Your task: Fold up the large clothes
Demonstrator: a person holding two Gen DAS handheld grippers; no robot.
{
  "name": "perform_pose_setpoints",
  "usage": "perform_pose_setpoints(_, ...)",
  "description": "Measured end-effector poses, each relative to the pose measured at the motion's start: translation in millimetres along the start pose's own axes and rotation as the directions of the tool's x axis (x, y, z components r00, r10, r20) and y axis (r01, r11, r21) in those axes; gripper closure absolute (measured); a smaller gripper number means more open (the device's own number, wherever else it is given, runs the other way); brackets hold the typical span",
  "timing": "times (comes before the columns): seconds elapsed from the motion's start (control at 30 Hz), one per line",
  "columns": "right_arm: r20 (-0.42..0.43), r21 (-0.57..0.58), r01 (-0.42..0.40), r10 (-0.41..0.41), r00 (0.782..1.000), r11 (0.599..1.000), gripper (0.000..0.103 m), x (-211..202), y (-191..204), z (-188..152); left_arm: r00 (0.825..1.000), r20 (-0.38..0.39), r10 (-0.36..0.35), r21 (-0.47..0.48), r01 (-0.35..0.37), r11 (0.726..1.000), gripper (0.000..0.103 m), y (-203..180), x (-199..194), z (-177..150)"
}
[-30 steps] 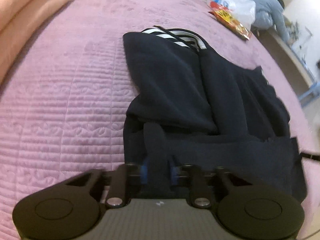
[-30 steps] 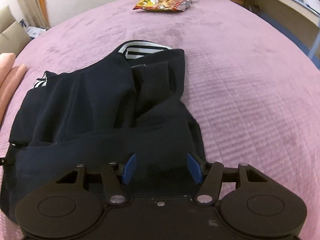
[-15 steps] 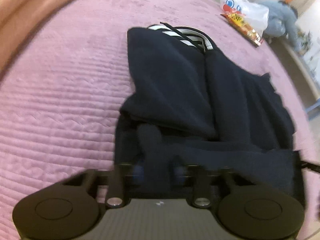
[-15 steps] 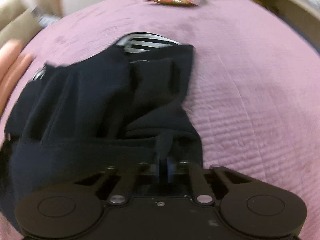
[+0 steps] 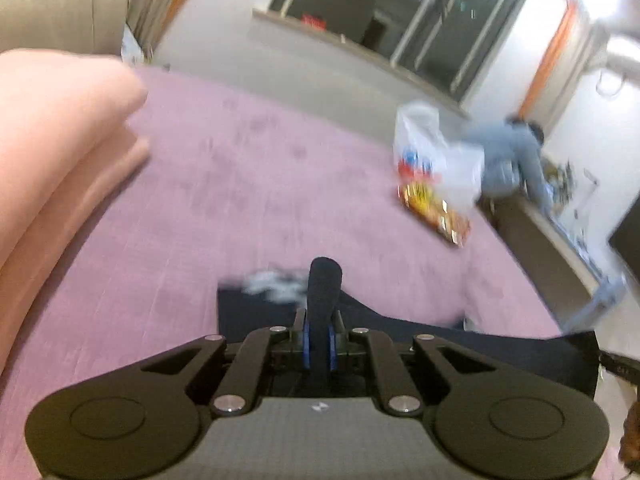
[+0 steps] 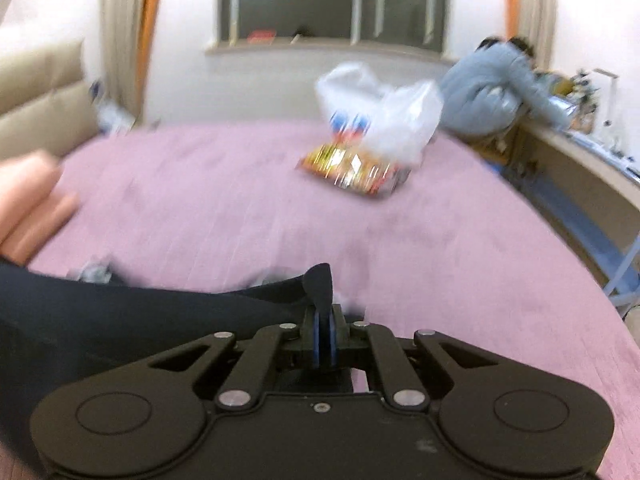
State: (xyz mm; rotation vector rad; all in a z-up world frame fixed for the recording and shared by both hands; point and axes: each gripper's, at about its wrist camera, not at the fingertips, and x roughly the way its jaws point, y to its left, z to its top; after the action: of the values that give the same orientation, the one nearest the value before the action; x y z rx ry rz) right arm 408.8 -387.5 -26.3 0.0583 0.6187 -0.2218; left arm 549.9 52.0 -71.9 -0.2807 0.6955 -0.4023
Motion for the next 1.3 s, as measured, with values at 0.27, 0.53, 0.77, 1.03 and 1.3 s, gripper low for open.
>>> perform_pose_setpoints(0.27, -0.041, 0.040, 0.145, -0.143, 0.989, 0.989, 0.098, 159, 29, -1, 0.982, -0.056, 0.180, -0.047, -0.183, 0.982, 0.093, 23, 171, 3)
perform_pose_setpoints(0.53, -0.180, -0.097, 0.202, -0.216, 0.960, 0.975, 0.084, 218, 45, -42, 0.971, -0.110, 0.210, -0.064, -0.218, 0.974, 0.086, 45, 206, -18)
perform_pose_setpoints(0.77, -0.124, -0.042, 0.076, -0.081, 0.989, 0.996, 0.059, 133, 52, -9, 0.980, -0.016, 0.199, -0.017, -0.199, 0.980, 0.087, 16, 118, -10)
perform_pose_setpoints(1.03, -0.306, -0.064, -0.212, 0.183, 0.935, 0.975, 0.101, 72, 149, -72, 0.970, -0.198, 0.143, -0.026, -0.151, 0.988, 0.087, -11, 78, -93)
perform_pose_setpoints(1.3, -0.451, 0.104, -0.139, 0.171, 0.876, 0.985, 0.103, 135, 144, -83, 0.956, -0.251, 0.154, -0.148, -0.195, 0.969, 0.090, 15, 48, -122)
